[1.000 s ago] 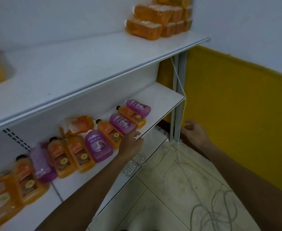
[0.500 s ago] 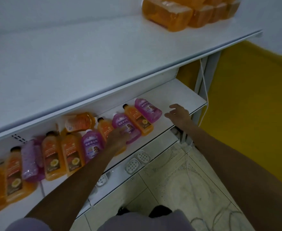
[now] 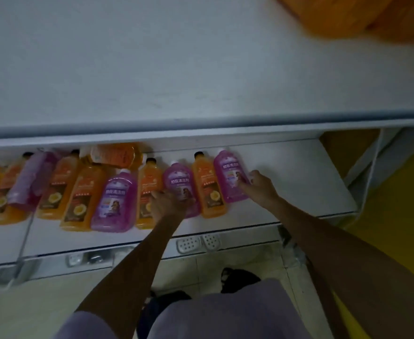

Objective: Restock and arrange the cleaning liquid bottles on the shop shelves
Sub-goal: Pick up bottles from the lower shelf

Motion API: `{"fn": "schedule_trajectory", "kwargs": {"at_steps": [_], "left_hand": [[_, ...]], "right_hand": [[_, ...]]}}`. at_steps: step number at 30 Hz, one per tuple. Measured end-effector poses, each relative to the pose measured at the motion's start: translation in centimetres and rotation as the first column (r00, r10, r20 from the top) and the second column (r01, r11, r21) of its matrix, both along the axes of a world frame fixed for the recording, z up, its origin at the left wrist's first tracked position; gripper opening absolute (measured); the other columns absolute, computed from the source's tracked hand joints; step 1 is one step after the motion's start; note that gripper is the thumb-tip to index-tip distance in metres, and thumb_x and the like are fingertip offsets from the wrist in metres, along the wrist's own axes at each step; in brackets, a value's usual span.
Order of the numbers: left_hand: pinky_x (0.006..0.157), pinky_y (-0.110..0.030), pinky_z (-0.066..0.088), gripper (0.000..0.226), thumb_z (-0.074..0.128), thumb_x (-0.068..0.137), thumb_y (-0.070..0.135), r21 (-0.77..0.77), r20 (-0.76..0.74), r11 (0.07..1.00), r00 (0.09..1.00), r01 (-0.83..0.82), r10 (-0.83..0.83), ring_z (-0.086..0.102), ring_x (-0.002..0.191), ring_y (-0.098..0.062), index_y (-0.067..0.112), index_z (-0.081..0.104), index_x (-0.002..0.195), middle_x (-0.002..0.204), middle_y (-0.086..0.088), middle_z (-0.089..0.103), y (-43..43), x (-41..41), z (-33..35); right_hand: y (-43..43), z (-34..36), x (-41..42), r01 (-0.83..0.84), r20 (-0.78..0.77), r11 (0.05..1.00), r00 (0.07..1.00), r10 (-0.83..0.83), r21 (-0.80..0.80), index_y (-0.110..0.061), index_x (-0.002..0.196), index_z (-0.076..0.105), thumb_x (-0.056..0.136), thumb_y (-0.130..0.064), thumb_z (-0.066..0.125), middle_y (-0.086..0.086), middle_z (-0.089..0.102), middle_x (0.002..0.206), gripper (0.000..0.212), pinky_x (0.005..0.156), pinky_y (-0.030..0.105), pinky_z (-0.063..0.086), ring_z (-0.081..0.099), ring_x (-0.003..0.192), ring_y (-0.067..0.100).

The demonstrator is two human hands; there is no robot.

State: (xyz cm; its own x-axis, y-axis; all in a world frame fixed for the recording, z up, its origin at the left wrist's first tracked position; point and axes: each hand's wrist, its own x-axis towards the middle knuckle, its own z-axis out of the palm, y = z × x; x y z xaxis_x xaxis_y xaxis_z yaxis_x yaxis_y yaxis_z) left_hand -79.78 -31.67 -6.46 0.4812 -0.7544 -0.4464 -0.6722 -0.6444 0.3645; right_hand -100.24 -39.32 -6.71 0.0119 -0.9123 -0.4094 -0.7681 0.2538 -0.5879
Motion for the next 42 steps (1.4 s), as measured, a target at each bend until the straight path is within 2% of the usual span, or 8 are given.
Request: {"fn": "schedule_trajectory", "kwargs": {"at_steps": [5,10,13,17,23,28,33,42], "left_hand": [[0.104,-0.042,0.032,0.087,0.070,0.078,0.044,-0.052,0.009,0.983,0.984,-0.177,0.178,0.037,0.124,-0.036,0.003,0.024,0.138,0.133,-0.022,0.035,-0.6,-2.5,-1.5],[0.089,-0.036,0.045,0.084,0.080,0.071,0.025,-0.199,-0.278,0.877,0.883,-0.438,0.378,0.054,0.104,-0.025,0.006,0.030,0.136,0.117,-0.009,0.052,0.5,-3.5,-2.2],[0.092,-0.039,0.049,0.091,0.087,0.056,0.036,-0.134,-0.332,0.877,0.855,-0.461,0.399,0.059,0.107,-0.026,0.009,0.043,0.130,0.115,-0.007,0.060,0.9,-2.4,-2.3],[0.099,-0.042,0.046,0.083,0.086,0.061,0.028,-0.119,-0.462,0.860,0.794,-0.497,0.394,0.055,0.111,-0.022,0.017,0.044,0.132,0.120,-0.001,0.059,2.3,-1.9,-1.5],[0.084,-0.046,0.055,0.078,0.086,0.053,0.035,-0.044,-0.594,0.861,0.707,-0.506,0.385,0.065,0.097,-0.026,0.018,0.053,0.122,0.112,-0.004,0.066,7.8,-0.3,-0.3],[0.079,-0.041,0.055,0.068,0.082,0.062,0.003,-0.099,-0.752,0.672,0.498,-0.734,0.432,0.063,0.096,-0.030,0.006,0.049,0.122,0.111,-0.012,0.063,13.4,2.5,2.3],[0.079,-0.044,0.054,0.059,0.082,0.059,0.001,-0.220,-0.786,0.518,0.465,-0.826,0.408,0.062,0.088,-0.030,0.008,0.053,0.110,0.107,-0.015,0.062,22.5,8.4,6.9],[0.067,-0.033,0.053,0.063,0.079,0.063,0.003,-0.511,-0.702,0.209,0.545,-0.834,0.459,0.064,0.086,-0.026,0.003,0.052,0.120,0.108,-0.014,0.064,42.1,20.6,17.6]], "right_hand": [[-2.7,-1.4,0.1,-0.093,0.032,0.992,0.995,0.090,0.088,-0.003,0.122,0.046,0.090,-0.048,0.055,0.014,0.059,0.117,0.056,0.070,0.030,0.047,0.062,0.101,0.031],[-4.1,-3.0,0.0,-0.139,-0.018,0.983,0.990,0.142,0.122,-0.009,0.117,0.059,0.066,-0.075,0.060,0.014,0.064,0.113,0.083,0.083,0.040,0.055,0.064,0.098,0.031],[-5.1,-2.9,-0.4,-0.112,0.034,0.966,0.994,0.107,0.232,-0.009,0.114,0.063,0.070,-0.057,0.072,0.012,0.066,0.109,0.066,0.081,0.032,0.053,0.066,0.096,0.028],[-4.7,-3.1,-1.0,-0.021,0.071,0.961,0.998,0.001,0.276,-0.010,0.125,0.055,0.032,-0.061,0.082,0.014,0.060,0.119,0.110,0.081,0.035,0.056,0.064,0.099,0.029],[-2.2,-1.2,-1.5,0.111,0.196,0.966,0.968,-0.159,0.232,-0.007,0.120,0.055,0.049,-0.042,0.088,0.014,0.066,0.112,0.086,0.070,0.033,0.055,0.067,0.089,0.028],[1.0,2.8,3.1,-0.048,0.311,0.997,0.950,0.026,0.066,-0.010,0.111,0.060,0.035,-0.051,0.083,0.010,0.068,0.103,0.089,0.073,0.032,0.056,0.068,0.086,0.024],[9.7,7.5,12.9,-0.216,0.490,0.975,0.844,0.217,-0.059,-0.011,0.119,0.050,0.065,-0.027,0.084,0.007,0.065,0.110,0.065,0.068,0.023,0.049,0.064,0.091,0.021],[26.4,17.4,31.8,-0.580,0.602,0.740,0.469,0.646,-0.342,-0.026,0.149,0.019,0.073,-0.022,0.080,-0.001,0.043,0.139,0.097,0.086,0.027,0.046,0.049,0.111,0.014]]}}
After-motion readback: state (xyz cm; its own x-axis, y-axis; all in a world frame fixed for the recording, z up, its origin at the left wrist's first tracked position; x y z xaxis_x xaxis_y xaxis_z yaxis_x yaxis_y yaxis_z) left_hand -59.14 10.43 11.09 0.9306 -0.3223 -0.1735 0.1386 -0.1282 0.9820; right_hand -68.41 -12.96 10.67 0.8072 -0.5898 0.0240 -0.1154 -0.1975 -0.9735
